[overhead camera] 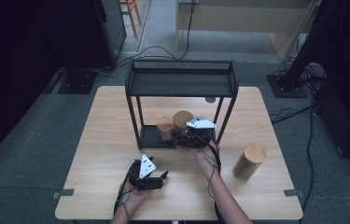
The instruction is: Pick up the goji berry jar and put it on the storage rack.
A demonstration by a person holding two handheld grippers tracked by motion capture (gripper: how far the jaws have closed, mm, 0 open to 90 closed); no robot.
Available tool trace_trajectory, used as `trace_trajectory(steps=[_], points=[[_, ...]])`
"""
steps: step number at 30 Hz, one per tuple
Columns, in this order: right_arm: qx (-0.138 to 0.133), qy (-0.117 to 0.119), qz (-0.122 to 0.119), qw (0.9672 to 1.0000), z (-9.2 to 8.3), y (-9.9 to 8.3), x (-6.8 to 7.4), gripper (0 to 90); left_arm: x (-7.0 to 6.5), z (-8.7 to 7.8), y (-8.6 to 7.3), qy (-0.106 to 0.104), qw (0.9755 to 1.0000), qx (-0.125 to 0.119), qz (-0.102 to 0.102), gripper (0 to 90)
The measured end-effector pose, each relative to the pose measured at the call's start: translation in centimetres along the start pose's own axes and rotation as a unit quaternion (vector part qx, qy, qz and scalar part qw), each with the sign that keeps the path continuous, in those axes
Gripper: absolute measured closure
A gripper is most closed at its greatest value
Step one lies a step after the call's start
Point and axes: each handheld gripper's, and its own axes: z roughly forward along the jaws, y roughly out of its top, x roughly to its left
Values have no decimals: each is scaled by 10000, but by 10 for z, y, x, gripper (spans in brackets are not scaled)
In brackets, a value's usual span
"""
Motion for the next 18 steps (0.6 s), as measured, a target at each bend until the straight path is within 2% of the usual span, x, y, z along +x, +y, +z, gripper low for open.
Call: trace_trajectory(steps=[18], points=[[5,18,39,10000,9,5,2,253,0,0,0,-5,10000,2,8,216]])
